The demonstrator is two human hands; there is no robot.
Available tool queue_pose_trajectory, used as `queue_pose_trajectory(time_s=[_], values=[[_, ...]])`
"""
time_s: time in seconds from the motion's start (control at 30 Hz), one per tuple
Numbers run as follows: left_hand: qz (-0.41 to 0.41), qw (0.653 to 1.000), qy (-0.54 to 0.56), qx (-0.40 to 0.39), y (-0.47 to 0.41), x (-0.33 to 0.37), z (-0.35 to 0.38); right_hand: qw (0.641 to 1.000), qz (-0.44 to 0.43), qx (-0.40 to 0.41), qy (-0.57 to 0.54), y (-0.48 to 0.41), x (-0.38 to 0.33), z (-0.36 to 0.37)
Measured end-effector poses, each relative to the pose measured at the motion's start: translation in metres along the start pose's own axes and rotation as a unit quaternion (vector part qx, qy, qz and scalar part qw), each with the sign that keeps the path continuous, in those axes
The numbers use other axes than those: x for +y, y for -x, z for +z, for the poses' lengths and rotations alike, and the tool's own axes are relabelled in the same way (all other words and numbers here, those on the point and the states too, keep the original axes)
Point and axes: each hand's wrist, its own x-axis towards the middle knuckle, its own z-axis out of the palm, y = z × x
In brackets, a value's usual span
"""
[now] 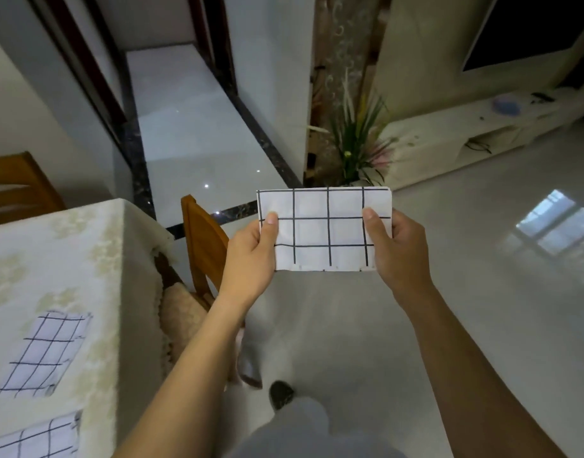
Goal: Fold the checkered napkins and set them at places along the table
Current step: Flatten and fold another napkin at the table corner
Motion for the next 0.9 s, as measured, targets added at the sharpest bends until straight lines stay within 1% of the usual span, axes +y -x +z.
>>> queue_pose_trajectory(time_s=[0.07,0.17,0.27,0.33,0.5,0.6,0.67,0.73,0.9], values=[[0.002,1.0,0.006,0.03,-0.033,-0.004,-0.001,1.0,-0.006,-0.012,0.008,-0.039,-0.001,0.017],[-0.004,0.997,0.023,0.074,-0.081,-0.02,-0.01,0.998,-0.043,-0.051,0.015,-0.094,-0.015,0.044],[-0.011,0.994,0.008,0.104,-0.125,-0.025,-0.023,0.995,-0.075,-0.067,0.004,-0.146,-0.026,0.078],[-0.021,0.99,-0.005,0.137,-0.147,-0.025,-0.035,0.993,-0.08,-0.083,-0.012,-0.17,-0.027,0.107],[-0.042,0.972,-0.055,0.223,-0.173,-0.057,-0.085,0.98,-0.078,-0.181,-0.034,-0.209,-0.02,0.183],[-0.081,0.952,-0.071,0.287,-0.18,-0.078,-0.101,0.961,-0.08,-0.26,-0.054,-0.233,-0.02,0.227],[-0.112,0.939,-0.073,0.317,-0.188,-0.083,-0.107,0.944,-0.079,-0.309,-0.079,-0.246,-0.022,0.254],[-0.141,0.923,-0.069,0.35,-0.2,-0.088,-0.111,0.927,-0.087,-0.35,-0.102,-0.263,-0.018,0.281],[-0.168,0.878,-0.101,0.436,-0.251,-0.087,-0.103,0.889,-0.096,-0.425,-0.139,-0.323,-0.008,0.335]])
